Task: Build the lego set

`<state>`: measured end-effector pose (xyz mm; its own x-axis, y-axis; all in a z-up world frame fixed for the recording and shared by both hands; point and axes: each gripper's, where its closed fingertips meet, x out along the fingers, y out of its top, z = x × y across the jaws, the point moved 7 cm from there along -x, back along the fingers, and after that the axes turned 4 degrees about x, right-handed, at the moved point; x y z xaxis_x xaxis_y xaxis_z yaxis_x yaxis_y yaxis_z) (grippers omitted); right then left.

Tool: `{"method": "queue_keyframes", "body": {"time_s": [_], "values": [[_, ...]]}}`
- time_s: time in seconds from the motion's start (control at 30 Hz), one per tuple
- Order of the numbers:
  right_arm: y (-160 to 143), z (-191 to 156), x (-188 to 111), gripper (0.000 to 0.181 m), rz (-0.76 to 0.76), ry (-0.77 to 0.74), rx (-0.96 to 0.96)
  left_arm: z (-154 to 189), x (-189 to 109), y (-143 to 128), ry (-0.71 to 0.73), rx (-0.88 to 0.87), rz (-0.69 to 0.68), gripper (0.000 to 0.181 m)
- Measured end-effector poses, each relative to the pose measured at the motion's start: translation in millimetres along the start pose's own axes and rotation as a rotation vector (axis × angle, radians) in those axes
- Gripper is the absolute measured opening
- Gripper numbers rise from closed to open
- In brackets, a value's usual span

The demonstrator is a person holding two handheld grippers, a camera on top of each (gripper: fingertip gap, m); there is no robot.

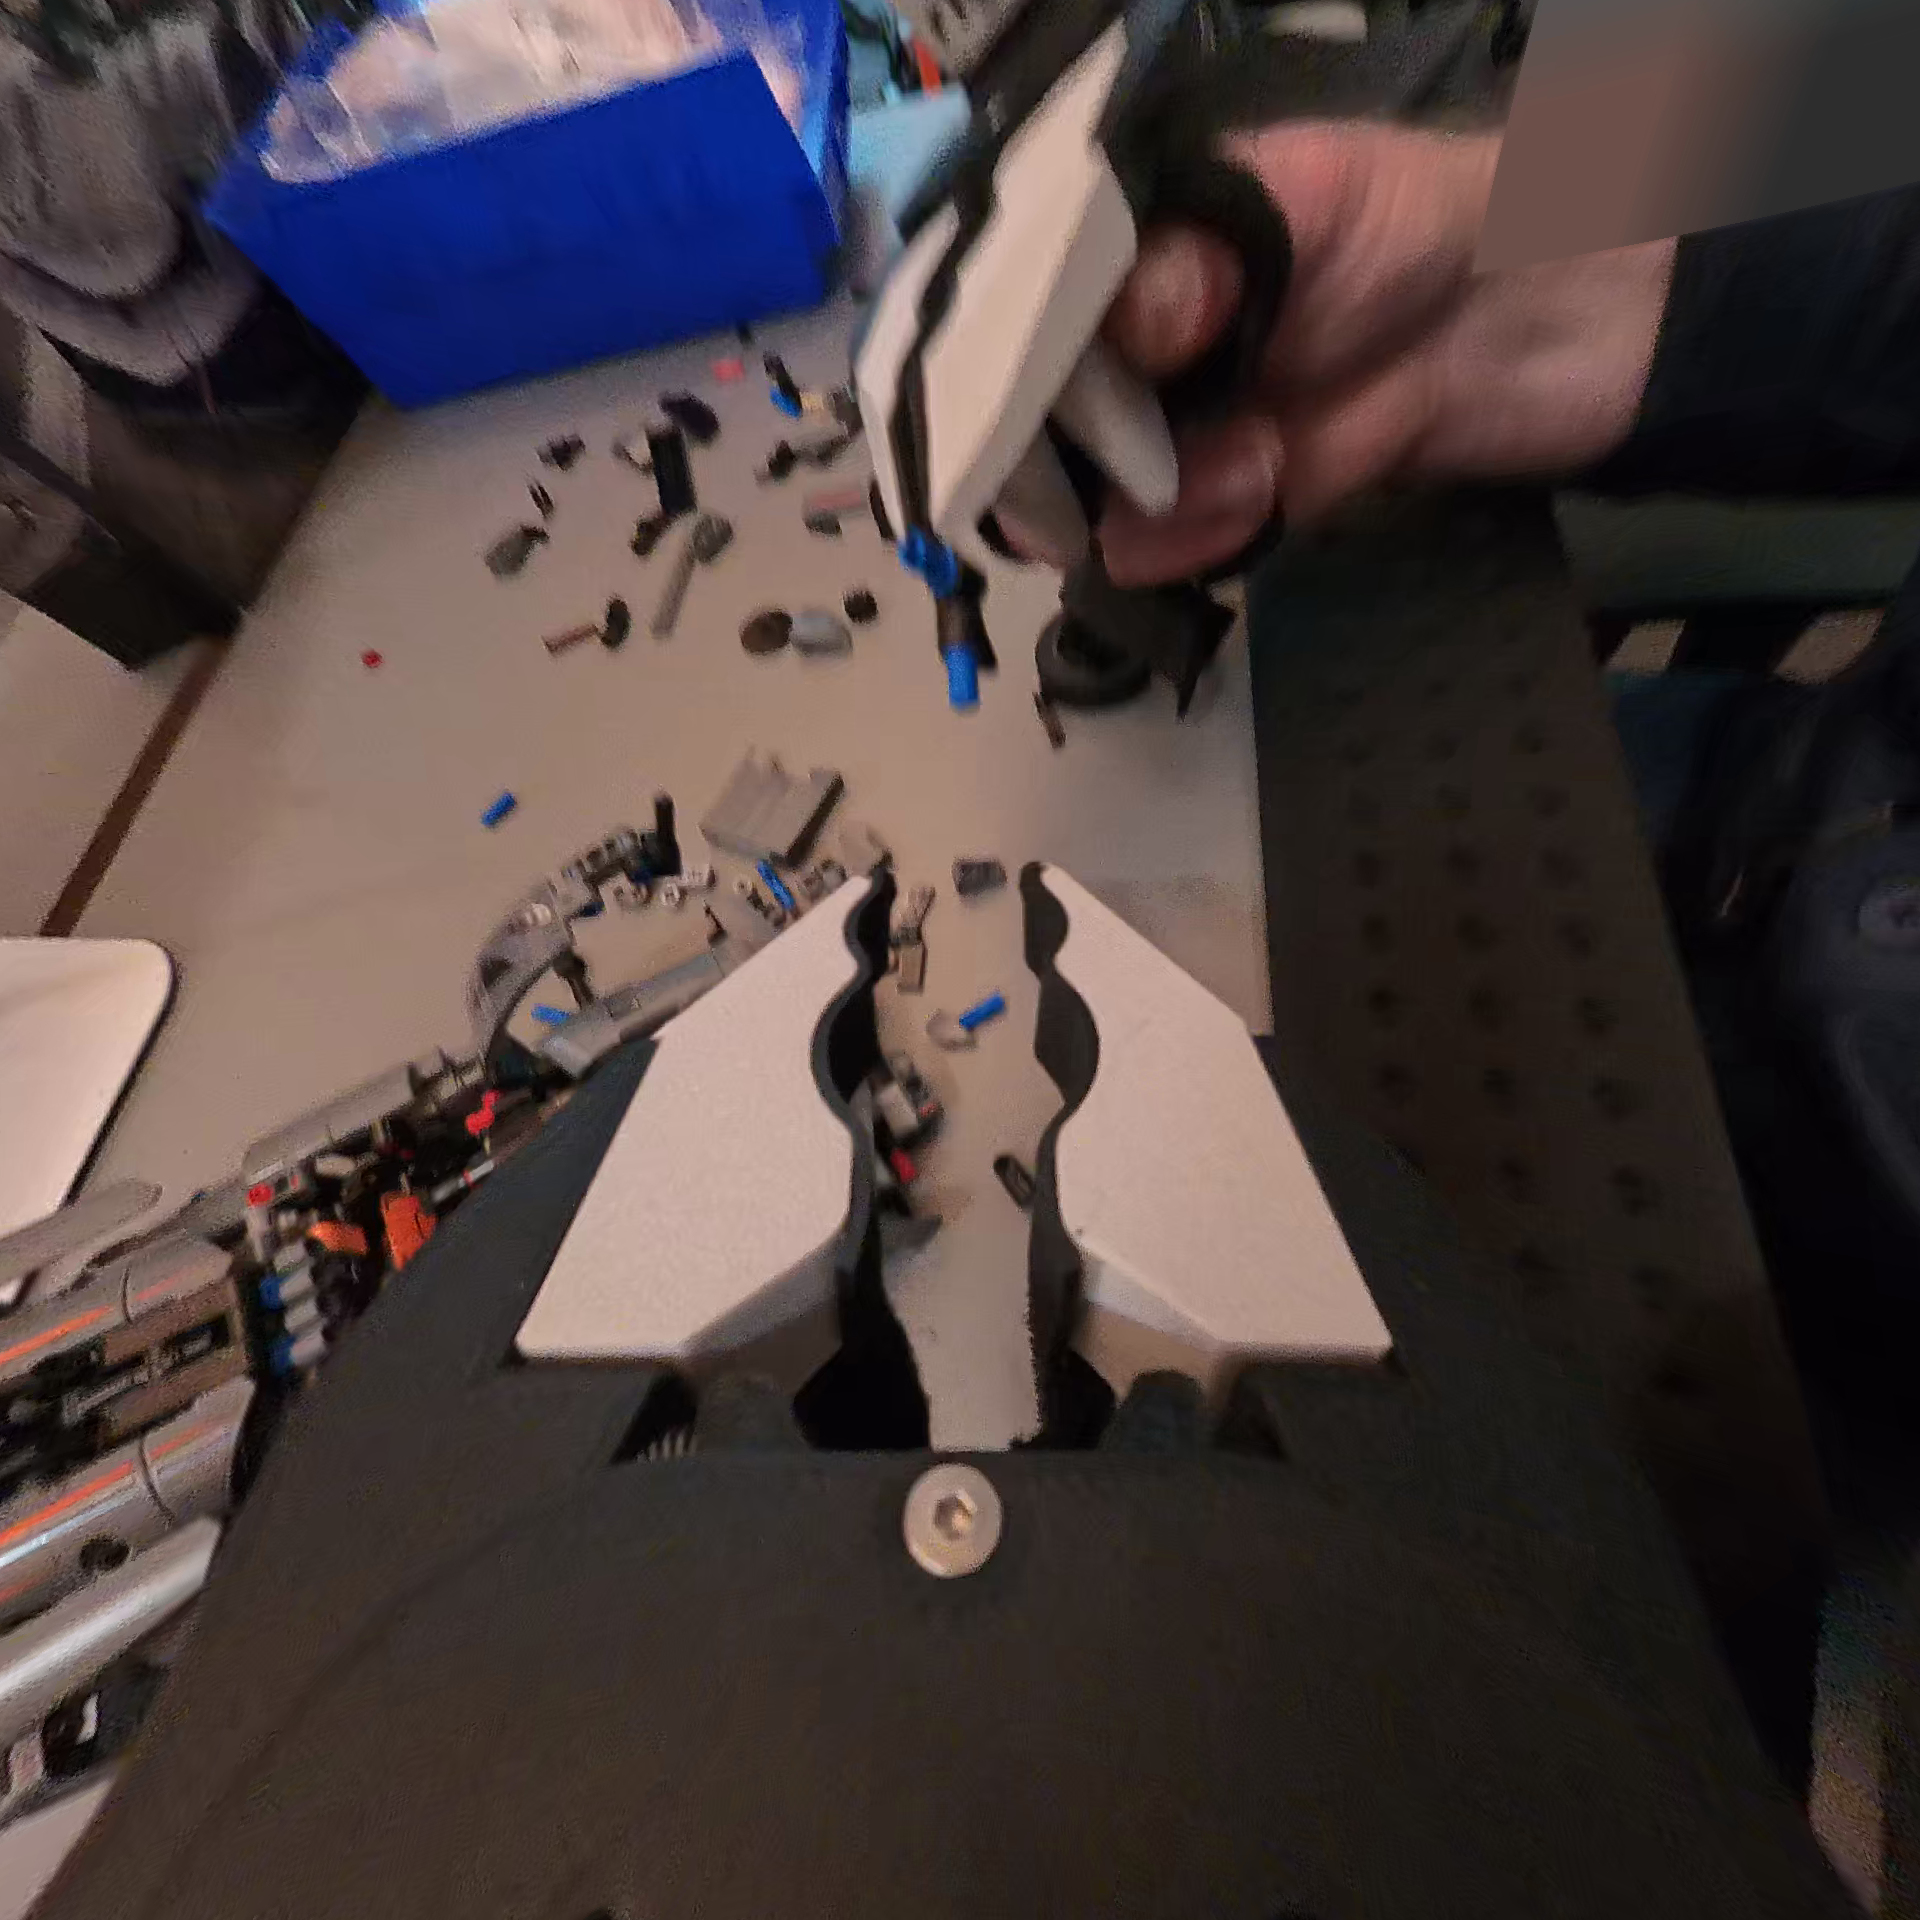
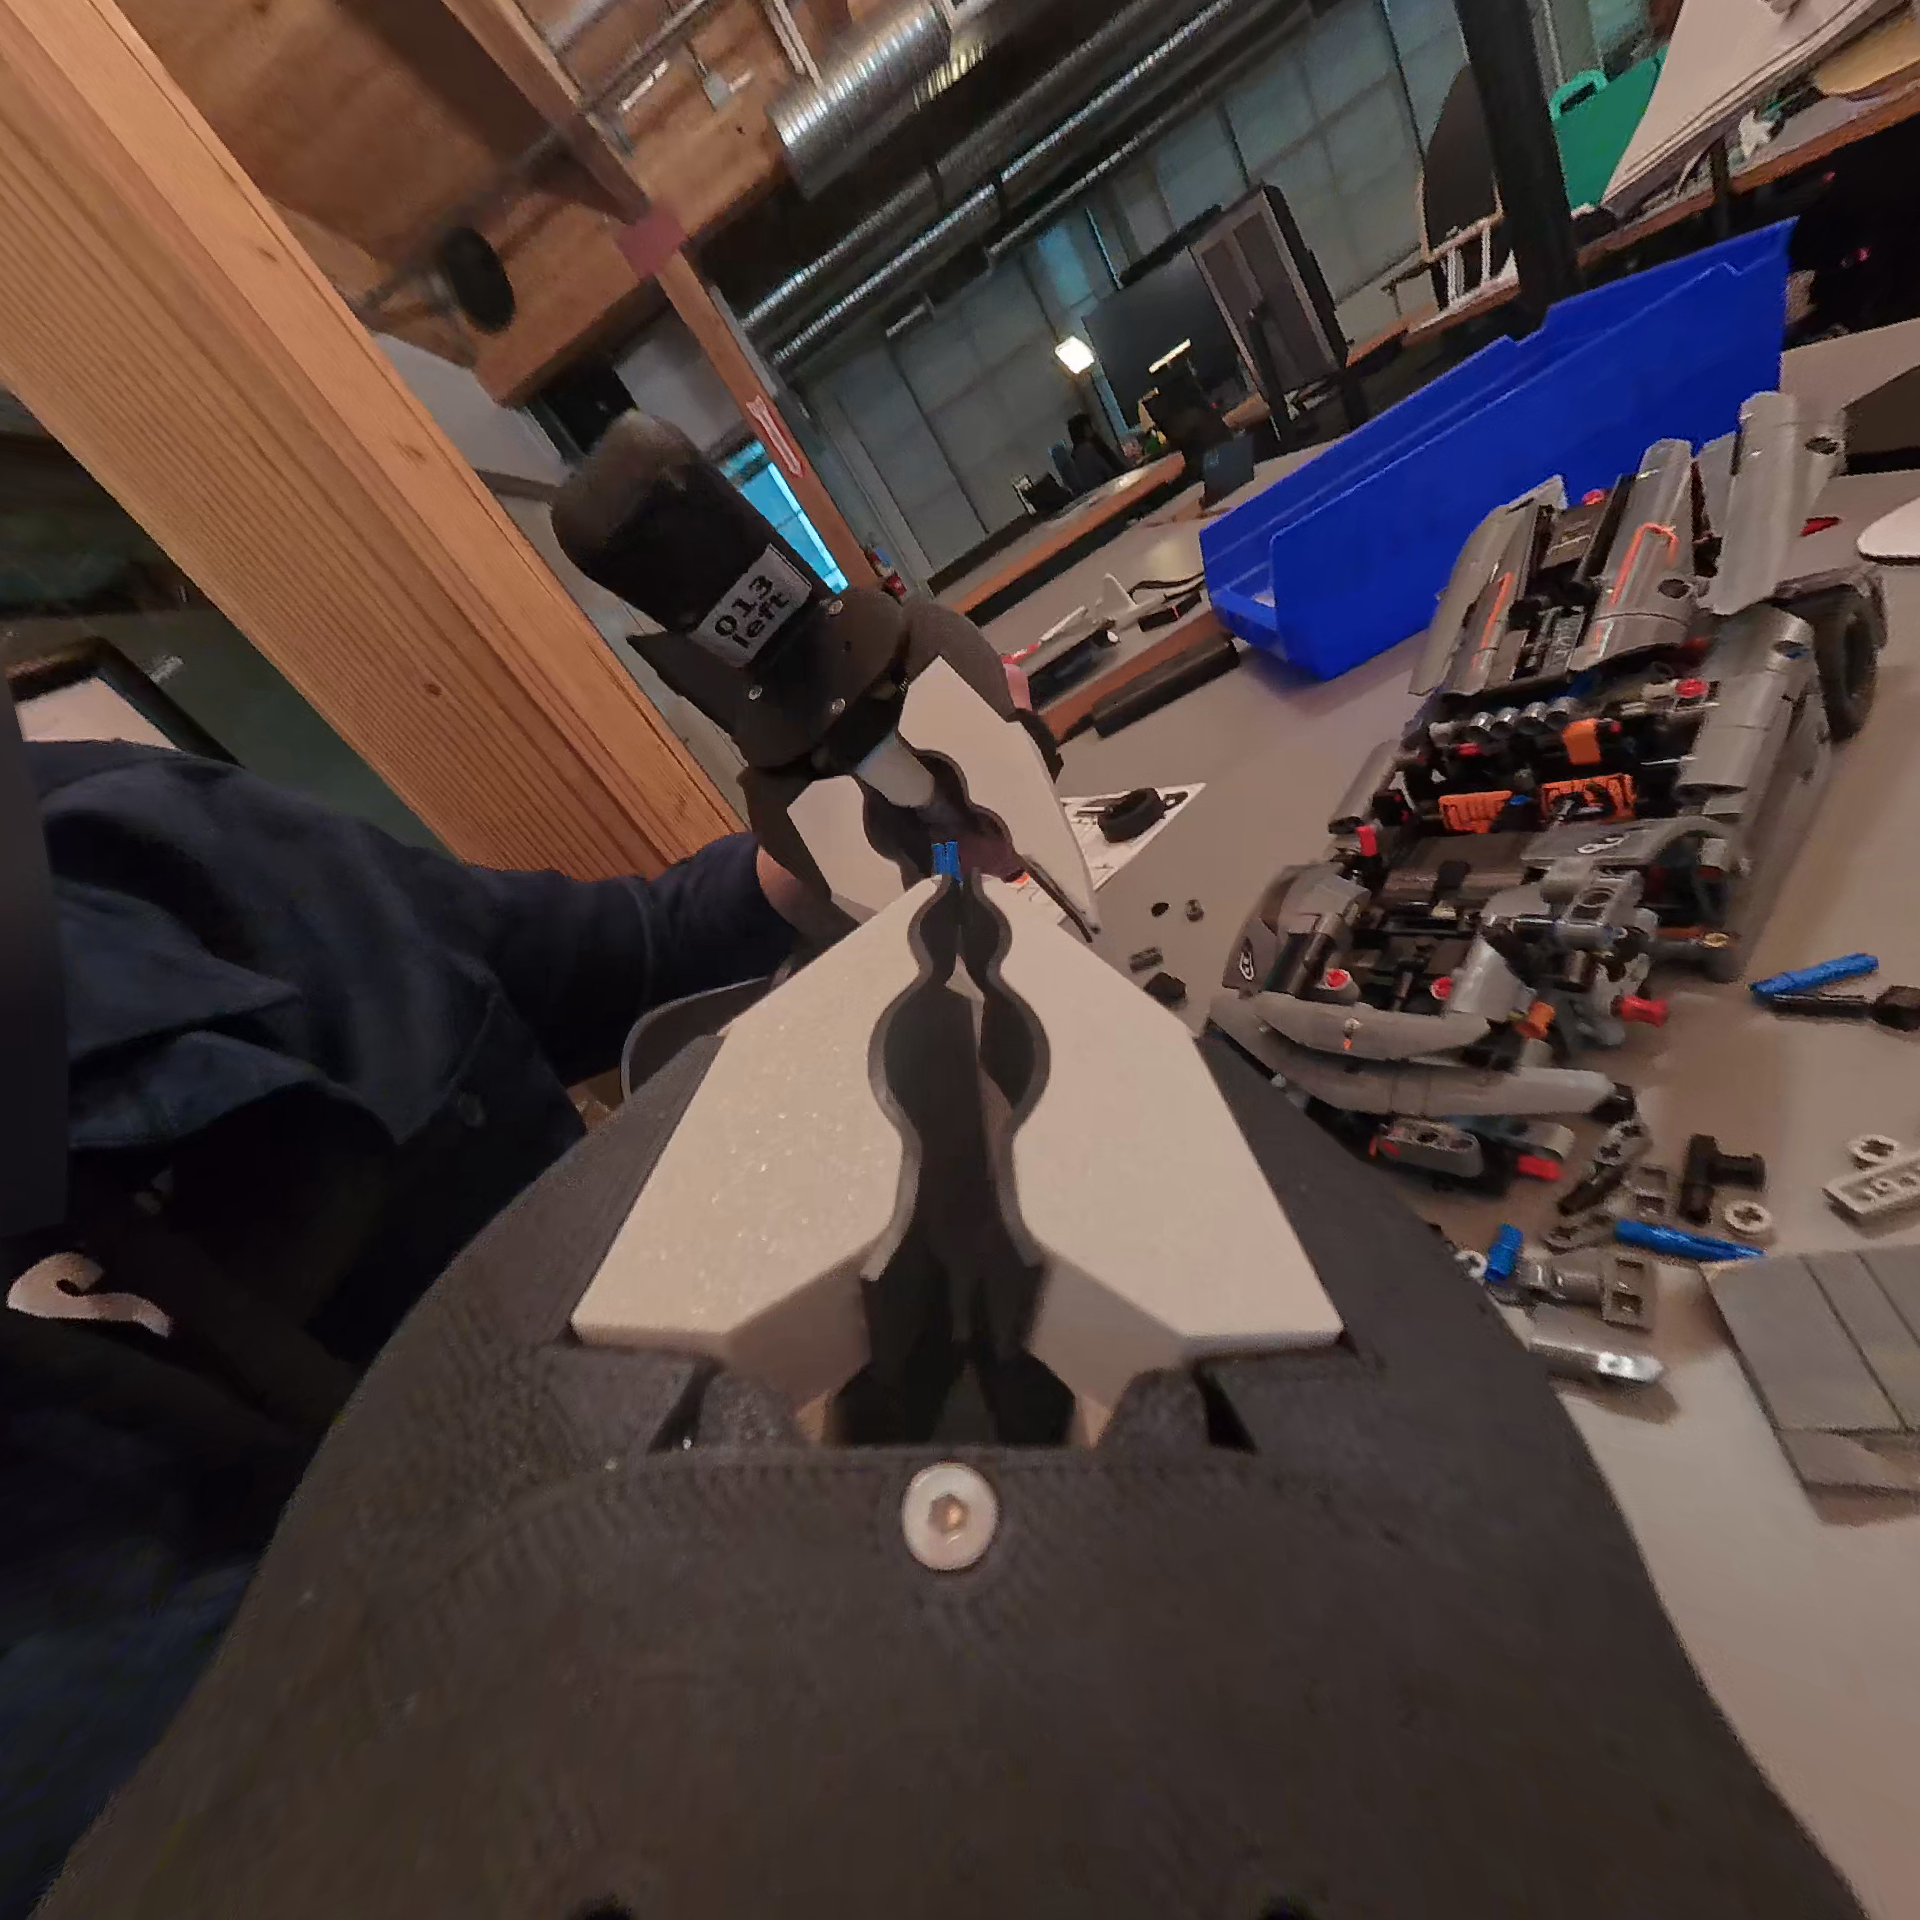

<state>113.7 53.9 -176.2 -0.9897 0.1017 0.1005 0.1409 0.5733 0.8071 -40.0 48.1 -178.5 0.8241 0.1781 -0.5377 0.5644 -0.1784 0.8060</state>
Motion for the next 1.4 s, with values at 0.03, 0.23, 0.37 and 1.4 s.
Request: {"method": "queue_keyframes", "body": {"time_s": [0.03,0.23,0.37,1.4], "values": [[-0.6,0.1,1.6,0.0,0.008,0.002,0.001,-1.0,1.6,6.5,-0.009,-0.009,0.024,0.019],[-2.9,-1.6,4.5,0.0,0.018,0.022,0.004,-2.7,7.0,21.4,-0.036,0.006,0.078,0.005],[-3.4,-1.5,3.4,0.0,0.012,0.023,-0.002,1.4,9.6,21.4,-0.035,0.041,0.069,0.001],[-0.3,-14.6,-26.8,0.0,0.028,-0.095,-0.163,1.5,-39.2,-5.0,-0.075,0.04,0.007,0.001]]}}
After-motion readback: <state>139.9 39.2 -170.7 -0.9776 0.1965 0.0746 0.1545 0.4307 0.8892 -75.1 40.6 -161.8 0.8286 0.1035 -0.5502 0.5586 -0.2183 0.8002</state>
